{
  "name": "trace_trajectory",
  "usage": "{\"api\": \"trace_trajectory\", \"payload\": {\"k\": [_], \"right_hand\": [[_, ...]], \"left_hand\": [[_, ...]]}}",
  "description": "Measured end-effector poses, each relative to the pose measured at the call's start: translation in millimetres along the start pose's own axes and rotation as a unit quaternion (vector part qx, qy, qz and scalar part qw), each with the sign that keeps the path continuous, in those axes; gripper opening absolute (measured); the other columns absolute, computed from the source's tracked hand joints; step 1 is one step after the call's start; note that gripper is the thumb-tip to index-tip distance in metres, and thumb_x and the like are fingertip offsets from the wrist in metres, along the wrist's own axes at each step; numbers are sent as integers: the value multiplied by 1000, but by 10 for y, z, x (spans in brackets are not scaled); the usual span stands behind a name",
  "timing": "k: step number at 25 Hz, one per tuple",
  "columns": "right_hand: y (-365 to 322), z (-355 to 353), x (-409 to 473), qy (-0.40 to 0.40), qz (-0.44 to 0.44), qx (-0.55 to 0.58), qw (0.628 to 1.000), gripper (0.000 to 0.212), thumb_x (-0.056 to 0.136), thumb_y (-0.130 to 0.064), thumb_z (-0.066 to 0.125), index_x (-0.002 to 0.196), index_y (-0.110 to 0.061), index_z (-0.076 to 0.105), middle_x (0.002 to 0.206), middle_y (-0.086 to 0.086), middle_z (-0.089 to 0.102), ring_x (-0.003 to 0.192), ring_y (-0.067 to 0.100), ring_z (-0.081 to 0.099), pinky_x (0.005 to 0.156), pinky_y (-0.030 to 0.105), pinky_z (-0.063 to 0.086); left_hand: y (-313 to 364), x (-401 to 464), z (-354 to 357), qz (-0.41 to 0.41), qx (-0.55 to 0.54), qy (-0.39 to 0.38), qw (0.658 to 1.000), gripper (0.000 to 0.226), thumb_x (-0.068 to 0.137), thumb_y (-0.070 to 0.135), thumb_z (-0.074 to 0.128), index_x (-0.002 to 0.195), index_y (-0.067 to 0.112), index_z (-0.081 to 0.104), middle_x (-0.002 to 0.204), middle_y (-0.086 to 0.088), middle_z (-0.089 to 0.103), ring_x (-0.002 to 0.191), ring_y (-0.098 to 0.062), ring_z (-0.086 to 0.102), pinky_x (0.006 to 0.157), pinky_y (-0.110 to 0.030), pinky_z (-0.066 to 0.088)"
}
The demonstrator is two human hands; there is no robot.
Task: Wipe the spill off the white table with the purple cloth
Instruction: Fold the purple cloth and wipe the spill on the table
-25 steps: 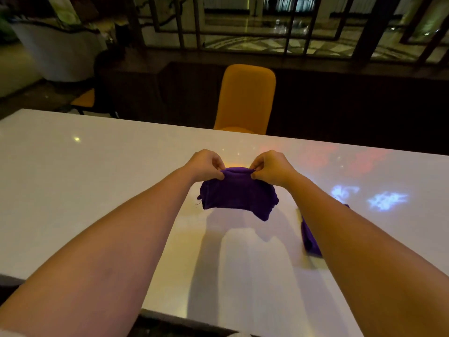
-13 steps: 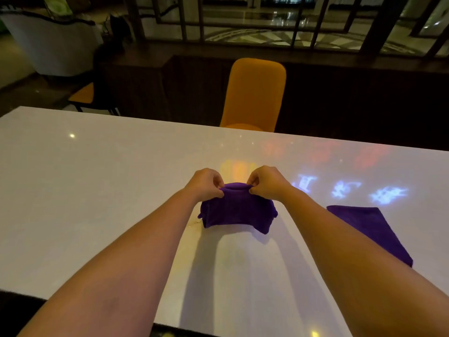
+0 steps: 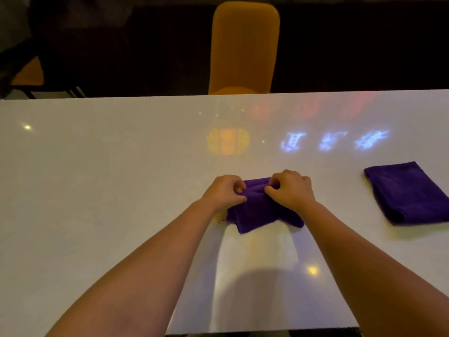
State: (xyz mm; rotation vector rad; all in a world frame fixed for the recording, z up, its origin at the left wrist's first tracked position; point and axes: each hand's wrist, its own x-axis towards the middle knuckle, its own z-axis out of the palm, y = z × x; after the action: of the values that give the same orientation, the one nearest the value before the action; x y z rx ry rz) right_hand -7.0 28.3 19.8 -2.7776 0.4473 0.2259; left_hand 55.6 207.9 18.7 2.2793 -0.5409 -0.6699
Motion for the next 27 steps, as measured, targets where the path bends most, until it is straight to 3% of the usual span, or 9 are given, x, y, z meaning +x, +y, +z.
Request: {"api": "trace_trajectory", "payload": {"k": [2, 4, 6, 8, 12, 15, 18, 23, 27], "right_hand": [[-50, 83, -64, 96, 25, -31, 995, 45, 84, -53, 38, 111, -24, 60, 123, 8, 55, 121, 27, 43, 109, 54, 19], [-162, 183, -89, 131, 25, -54, 990, 62, 84, -65, 24, 132, -29, 41, 148, 8, 34, 140, 28, 19, 111, 60, 0], [-278, 317, -52, 76, 7, -66, 995, 78, 77, -77, 7, 142, -37, 18, 158, 4, 8, 145, 28, -4, 108, 63, -9], [-275, 503, -17, 17, 7, -72, 997, 82, 72, -81, 5, 143, -41, 7, 159, 1, -4, 144, 29, -13, 106, 69, -6], [160, 731, -30, 9, -19, -79, 997, 74, 76, -76, 24, 141, -47, 5, 159, -1, -2, 144, 28, -10, 108, 70, 1], [512, 653, -47, 25, -27, -83, 996, 71, 79, -71, 33, 141, -47, 8, 159, 0, 4, 145, 28, -4, 111, 67, 5], [621, 639, -186, 52, 20, -61, 997, 71, 79, -68, 36, 142, -44, 14, 158, 2, 10, 145, 28, -1, 110, 66, 9], [151, 858, -709, 100, 98, -34, 989, 86, 67, -82, 26, 142, -42, 16, 156, 11, 17, 143, 39, 9, 103, 73, 15], [-766, 1234, -647, 104, 26, -59, 992, 91, 59, -87, 34, 139, -45, 24, 155, 11, 22, 142, 39, 13, 101, 74, 11]], "left_hand": [[-103, -4, -91, 17, 5, 37, 999, 27, 78, 24, 66, 103, 15, 65, 102, -5, 66, 94, -21, 62, 81, -29, 49], [-333, -23, -232, 20, 28, 117, 993, 36, 87, 29, 57, 120, 14, 57, 122, -9, 59, 111, -23, 55, 91, -29, 41], [-661, -83, -371, 2, 71, 190, 979, 45, 94, 33, 45, 135, 15, 44, 142, -13, 44, 130, -26, 40, 104, -35, 32], [-1015, -174, -463, -53, 151, 209, 965, 52, 96, 38, 34, 144, 21, 27, 155, -11, 23, 143, -26, 18, 112, -44, 22], [-1527, -312, -445, -131, 260, 190, 938, 56, 95, 43, 28, 146, 34, 6, 160, -2, -1, 146, -22, -3, 113, -57, 4], [-1718, -353, -409, -140, 271, 207, 930, 55, 95, 45, 25, 145, 38, 2, 160, 0, -3, 146, -20, -6, 112, -58, -4], [-1833, -357, -375, -154, 277, 201, 927, 55, 93, 50, 21, 144, 43, 2, 160, 1, -2, 146, -21, -6, 113, -58, -4], [-1858, -330, -352, -156, 285, 215, 921, 54, 92, 50, 20, 144, 44, 4, 160, 0, 2, 146, -22, -2, 113, -58, 0], [-1868, -313, -347, -161, 301, 215, 915, 58, 88, 56, 8, 144, 43, 1, 160, -1, 2, 146, -23, -2, 113, -59, 2]]}}
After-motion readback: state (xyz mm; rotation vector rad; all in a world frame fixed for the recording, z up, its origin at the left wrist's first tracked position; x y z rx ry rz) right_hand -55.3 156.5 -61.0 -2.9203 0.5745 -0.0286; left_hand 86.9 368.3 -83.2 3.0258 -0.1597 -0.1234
